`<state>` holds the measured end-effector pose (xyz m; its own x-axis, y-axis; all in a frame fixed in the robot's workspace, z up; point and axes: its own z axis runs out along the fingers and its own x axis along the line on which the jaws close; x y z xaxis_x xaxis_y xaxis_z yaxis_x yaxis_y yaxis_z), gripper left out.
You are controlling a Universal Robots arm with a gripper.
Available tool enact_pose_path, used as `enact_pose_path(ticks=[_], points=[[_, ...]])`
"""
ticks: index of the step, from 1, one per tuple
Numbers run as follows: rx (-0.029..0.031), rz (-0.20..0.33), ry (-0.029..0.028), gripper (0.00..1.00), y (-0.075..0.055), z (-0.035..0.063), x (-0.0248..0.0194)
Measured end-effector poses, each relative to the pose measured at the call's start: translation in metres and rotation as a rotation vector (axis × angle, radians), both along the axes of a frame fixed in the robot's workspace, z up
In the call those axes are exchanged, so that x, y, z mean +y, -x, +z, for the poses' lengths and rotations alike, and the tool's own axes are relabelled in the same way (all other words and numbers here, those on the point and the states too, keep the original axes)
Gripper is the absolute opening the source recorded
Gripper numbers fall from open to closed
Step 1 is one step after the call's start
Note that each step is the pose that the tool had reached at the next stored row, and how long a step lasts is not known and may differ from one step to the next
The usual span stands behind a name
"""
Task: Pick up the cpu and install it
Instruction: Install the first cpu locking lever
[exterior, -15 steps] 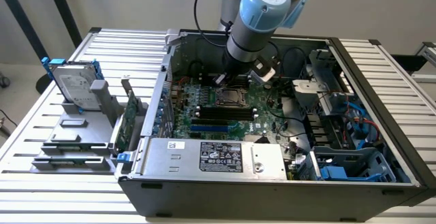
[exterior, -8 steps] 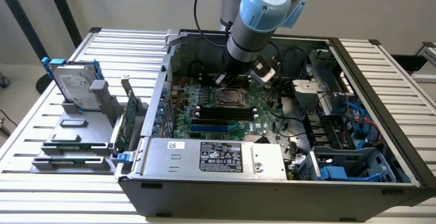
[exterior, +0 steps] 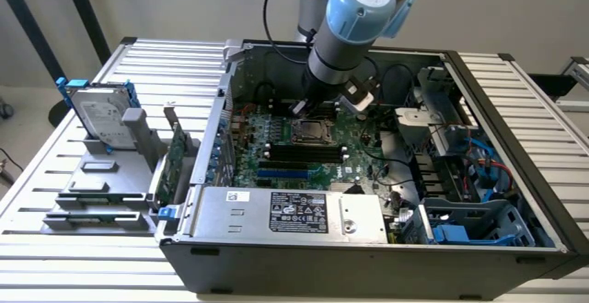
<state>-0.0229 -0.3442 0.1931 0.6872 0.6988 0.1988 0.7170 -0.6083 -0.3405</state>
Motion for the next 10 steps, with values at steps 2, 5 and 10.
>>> enact_pose_path(ticks=[2,5,10], points=[[0.0001,0.000,-0.0001,0.11,-0.0010,-0.0001,0.0000],[0.0005,0.000,0.0000,0.11,-0.0026,-0.0002,0.0000],[0.0012,0.000,0.0000,0.11,-0.0053,-0.0005,0.0000]])
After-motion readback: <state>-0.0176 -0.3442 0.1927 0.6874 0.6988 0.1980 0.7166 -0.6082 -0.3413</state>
